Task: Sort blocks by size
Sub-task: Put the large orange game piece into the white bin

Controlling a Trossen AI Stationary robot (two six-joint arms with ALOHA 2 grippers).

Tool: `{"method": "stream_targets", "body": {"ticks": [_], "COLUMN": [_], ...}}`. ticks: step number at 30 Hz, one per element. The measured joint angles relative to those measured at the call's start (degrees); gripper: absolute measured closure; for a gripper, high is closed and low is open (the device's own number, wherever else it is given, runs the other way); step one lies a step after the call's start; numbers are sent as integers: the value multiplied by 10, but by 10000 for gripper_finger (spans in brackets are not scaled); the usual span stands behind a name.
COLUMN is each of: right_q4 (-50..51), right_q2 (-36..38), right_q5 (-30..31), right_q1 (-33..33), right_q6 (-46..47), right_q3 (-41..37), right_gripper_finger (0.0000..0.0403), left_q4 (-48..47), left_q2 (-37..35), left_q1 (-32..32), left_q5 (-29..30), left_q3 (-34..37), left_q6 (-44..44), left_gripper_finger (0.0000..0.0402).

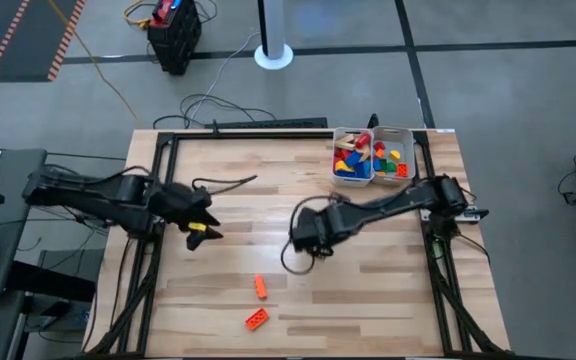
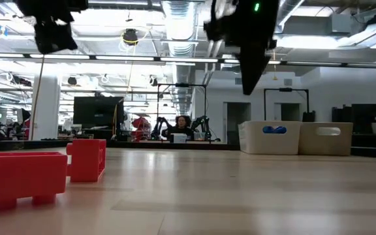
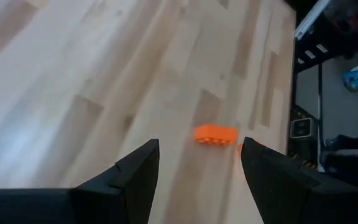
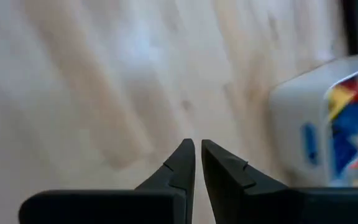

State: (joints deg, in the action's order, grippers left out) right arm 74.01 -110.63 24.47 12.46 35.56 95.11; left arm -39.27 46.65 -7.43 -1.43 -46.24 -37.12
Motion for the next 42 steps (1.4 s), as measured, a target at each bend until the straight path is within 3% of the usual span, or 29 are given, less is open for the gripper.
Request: {"method": "stream_targets", "body": {"ticks": [3,7,11,14,19,27,34,42], "right_q4": [-9,-90,-158,-194,-230,-233,-227,-226], "right_q2": [-2,24,94,154,238,295,306,306], "right_q5": [25,-2,-17,-23,-32,-50,-50,-51], "right_q1": [-37,-86,-124,-143,-158,-184,-203,-198], "right_q6": [-89,-200,-254,-293,-330,-370,-376,-378], "right_q3": [-10,-50,-111,-156,-211,-248,-254,-254], "right_gripper_finger": [333,333,333,332,319,249,170,147], "left_q4": [21,104,230,253,260,197,-19,8], "left_q2": [24,108,218,304,424,573,648,677], "left_q1": [-78,-185,-259,-288,-302,-308,-309,-309], "left_q5": [59,144,199,228,231,145,143,142], "left_q3": [0,0,-4,-29,-87,-222,-357,-376], "left_q6": [-69,-178,-266,-323,-396,-396,-409,-436], "left_gripper_finger": [184,185,185,185,185,185,185,179]}}
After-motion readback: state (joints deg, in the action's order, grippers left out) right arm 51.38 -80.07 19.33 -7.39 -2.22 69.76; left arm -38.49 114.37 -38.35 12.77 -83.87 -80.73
